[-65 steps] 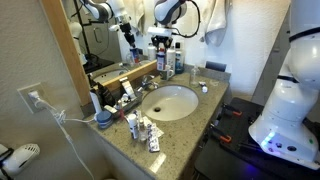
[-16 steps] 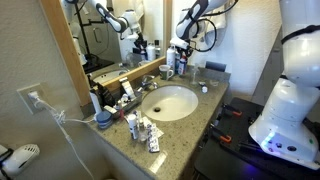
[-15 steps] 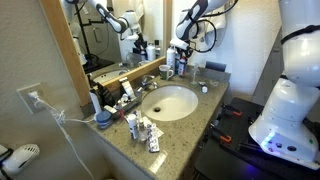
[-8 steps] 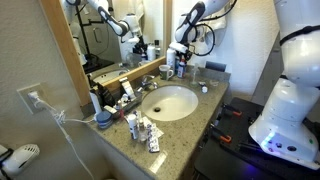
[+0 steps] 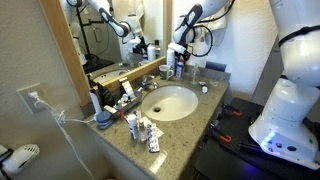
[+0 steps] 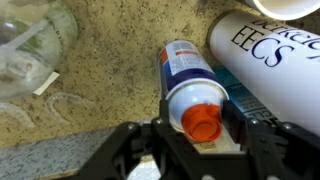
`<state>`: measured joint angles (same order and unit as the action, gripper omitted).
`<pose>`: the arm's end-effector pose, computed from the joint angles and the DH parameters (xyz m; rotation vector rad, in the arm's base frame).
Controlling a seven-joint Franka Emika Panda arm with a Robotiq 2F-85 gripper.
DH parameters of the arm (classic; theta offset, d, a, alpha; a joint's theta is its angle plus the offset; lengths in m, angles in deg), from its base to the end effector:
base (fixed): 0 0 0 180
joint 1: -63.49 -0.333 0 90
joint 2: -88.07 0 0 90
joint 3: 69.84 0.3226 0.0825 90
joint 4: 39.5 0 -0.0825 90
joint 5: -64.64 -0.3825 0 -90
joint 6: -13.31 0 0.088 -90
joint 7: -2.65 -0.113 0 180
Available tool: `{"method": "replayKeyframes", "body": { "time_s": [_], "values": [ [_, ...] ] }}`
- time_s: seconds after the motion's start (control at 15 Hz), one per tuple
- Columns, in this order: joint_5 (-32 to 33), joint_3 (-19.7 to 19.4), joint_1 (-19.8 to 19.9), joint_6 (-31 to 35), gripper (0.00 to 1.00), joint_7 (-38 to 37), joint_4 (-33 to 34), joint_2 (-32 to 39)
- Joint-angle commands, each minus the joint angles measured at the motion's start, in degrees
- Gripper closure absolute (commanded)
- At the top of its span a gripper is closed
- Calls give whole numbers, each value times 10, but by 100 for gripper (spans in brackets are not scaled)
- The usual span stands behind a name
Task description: Move the spray can to the right
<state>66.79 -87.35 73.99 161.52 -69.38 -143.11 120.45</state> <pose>0.6089 -0.3007 0.2668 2.0556 -2.2299 0.4365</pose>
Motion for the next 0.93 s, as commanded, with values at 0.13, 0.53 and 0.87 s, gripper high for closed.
{"method": "replayKeyframes", "body": {
  "time_s": [0.13, 0.53, 0.87],
  "values": [
    [-19, -3, -2, -1, 0, 14, 13, 5],
    [-15, -5, -10, 3, 0, 11, -3, -9],
    [-1, -10, -32, 9, 0, 6, -29, -34]
  ]
}}
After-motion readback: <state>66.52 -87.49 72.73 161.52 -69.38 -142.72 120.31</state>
